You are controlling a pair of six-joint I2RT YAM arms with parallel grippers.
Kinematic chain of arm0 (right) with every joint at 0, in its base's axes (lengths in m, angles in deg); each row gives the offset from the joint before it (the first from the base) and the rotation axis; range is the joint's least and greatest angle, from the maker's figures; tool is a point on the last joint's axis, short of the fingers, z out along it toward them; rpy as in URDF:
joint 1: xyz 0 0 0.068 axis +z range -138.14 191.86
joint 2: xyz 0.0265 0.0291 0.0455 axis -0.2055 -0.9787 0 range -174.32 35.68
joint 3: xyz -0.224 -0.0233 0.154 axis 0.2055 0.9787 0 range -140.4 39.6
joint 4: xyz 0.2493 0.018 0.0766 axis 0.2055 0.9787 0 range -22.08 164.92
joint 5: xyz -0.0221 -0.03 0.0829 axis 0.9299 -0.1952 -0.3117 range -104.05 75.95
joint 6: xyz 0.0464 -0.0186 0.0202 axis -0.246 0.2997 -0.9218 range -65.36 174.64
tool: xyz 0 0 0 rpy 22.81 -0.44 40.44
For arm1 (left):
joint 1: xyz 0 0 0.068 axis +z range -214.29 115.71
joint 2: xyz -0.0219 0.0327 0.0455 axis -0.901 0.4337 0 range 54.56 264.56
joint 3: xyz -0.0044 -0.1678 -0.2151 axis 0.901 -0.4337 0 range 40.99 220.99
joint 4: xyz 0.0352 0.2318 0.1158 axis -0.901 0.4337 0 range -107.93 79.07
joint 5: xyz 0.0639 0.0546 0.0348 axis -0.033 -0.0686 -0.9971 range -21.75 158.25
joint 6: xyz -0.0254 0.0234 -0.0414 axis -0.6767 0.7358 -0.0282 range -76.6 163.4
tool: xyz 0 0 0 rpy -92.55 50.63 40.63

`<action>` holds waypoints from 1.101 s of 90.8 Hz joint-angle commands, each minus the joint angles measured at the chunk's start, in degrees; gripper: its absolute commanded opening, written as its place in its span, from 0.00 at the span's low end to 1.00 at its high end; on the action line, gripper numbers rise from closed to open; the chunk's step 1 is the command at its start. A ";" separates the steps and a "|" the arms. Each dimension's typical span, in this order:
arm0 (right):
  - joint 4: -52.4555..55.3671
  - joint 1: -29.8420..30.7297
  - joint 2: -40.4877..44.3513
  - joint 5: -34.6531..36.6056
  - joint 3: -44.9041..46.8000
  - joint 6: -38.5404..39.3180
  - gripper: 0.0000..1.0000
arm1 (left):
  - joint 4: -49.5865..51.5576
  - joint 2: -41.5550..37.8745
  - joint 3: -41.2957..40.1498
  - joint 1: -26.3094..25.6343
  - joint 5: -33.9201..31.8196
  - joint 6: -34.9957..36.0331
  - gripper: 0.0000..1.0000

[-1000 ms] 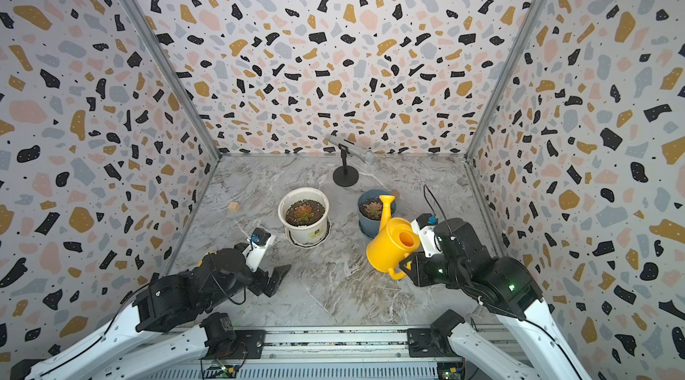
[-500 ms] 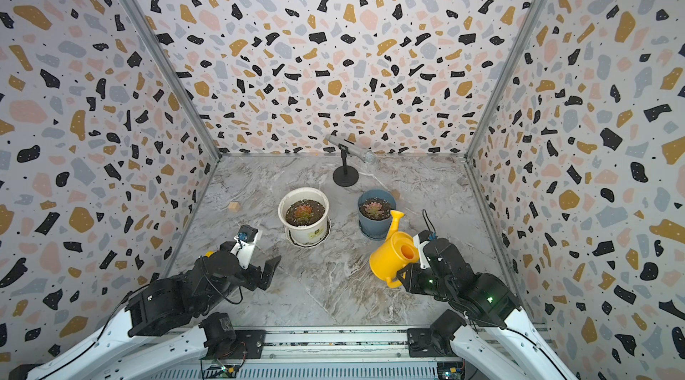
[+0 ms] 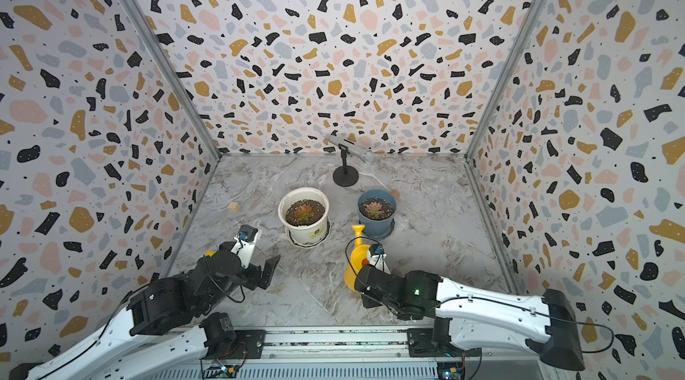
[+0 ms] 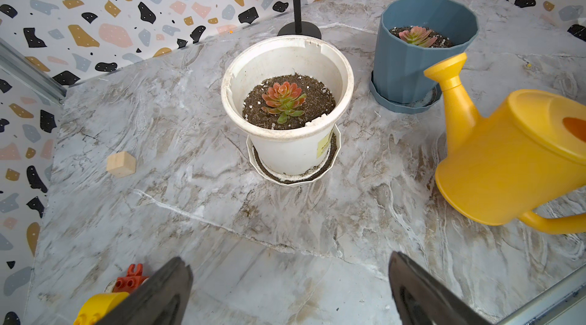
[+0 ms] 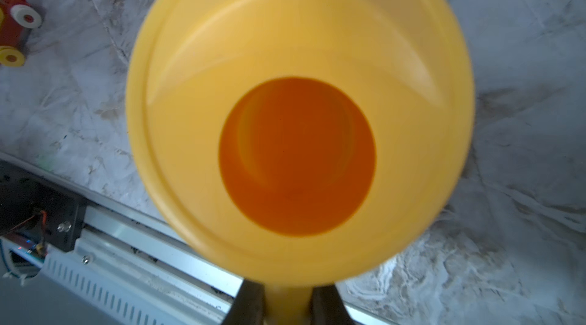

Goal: Water the succulent around the soil edge
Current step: Place the watering can at the center of the board.

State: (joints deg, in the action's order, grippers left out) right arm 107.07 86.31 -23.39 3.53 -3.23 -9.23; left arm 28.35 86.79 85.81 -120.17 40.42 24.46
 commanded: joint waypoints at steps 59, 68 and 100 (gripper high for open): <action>-2.55 5.35 -27.84 12.19 -16.81 -19.30 0.00 | 1.68 -2.76 1.85 0.41 -5.98 -2.98 1.00; -4.69 5.34 -28.43 11.93 -16.16 -19.25 0.09 | 1.69 -2.34 1.87 0.42 -5.66 -2.97 1.00; -6.08 5.69 -29.70 11.27 -16.94 -18.00 0.38 | 0.26 -2.42 1.28 0.40 -4.10 -2.19 1.00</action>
State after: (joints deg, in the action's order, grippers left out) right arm 101.30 91.58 -53.36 14.27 -18.88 -27.55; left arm 30.47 84.45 86.03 -120.17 36.11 22.14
